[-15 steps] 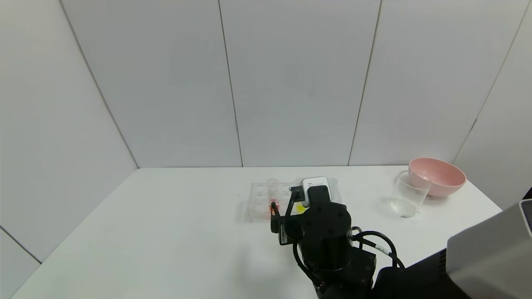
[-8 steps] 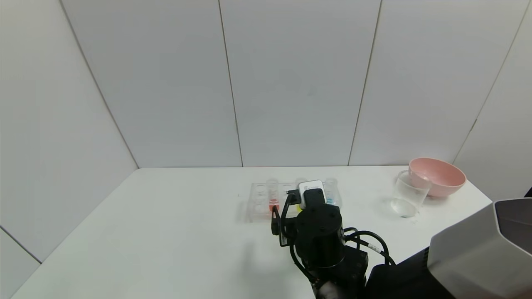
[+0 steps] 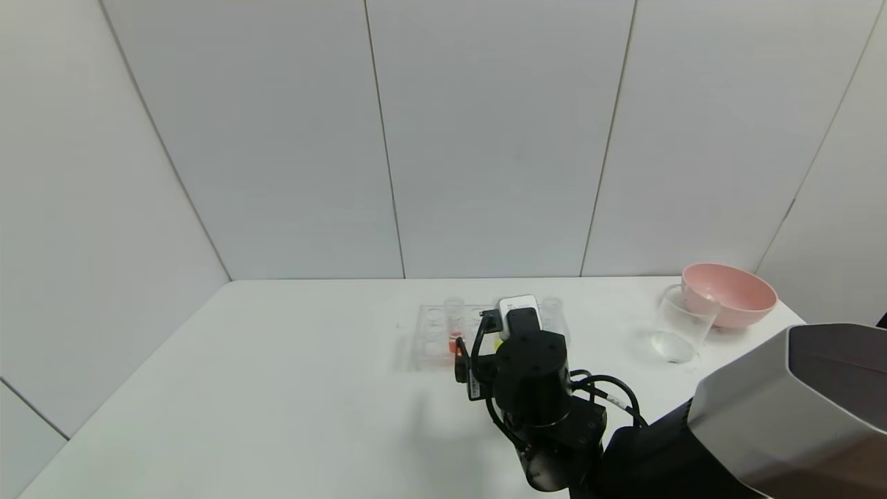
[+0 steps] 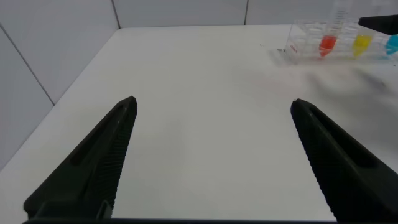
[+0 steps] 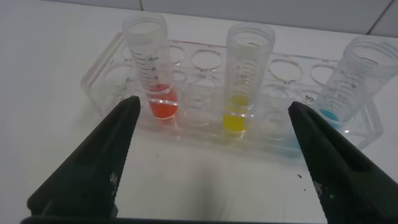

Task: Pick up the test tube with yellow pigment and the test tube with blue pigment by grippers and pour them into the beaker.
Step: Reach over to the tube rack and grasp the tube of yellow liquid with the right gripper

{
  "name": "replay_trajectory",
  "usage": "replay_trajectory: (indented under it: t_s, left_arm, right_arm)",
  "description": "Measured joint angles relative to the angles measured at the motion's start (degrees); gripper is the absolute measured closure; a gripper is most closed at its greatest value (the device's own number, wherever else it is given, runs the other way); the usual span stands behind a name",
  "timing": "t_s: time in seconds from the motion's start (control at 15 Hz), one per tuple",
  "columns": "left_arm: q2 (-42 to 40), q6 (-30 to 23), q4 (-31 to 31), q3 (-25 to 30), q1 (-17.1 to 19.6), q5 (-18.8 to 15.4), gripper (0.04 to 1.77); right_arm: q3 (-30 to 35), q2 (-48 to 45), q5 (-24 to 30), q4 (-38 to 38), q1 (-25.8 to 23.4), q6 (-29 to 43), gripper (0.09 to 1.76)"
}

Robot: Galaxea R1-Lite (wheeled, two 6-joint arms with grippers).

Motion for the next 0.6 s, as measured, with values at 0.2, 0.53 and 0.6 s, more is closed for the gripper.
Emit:
replay_trajectory:
  t_s: [0.2, 0.53, 0.6]
  left_arm:
    - [0.0, 0.0, 0.0, 0.0, 0.0, 0.0, 0.05]
    - [0.0, 0.0, 0.0, 0.0, 0.0, 0.0, 0.05]
    - [0.0, 0.0, 0.0, 0.0, 0.0, 0.0, 0.05]
  right_arm:
    - [-2.2, 1.8, 1.2, 0.0, -1.7, -0.1, 0.14]
    - [-6.6, 4.4, 3.3, -0.1, -4.5, -2.0, 0.14]
    - [-7.5, 4.9, 3.5, 0.0, -5.1, -2.2, 0.14]
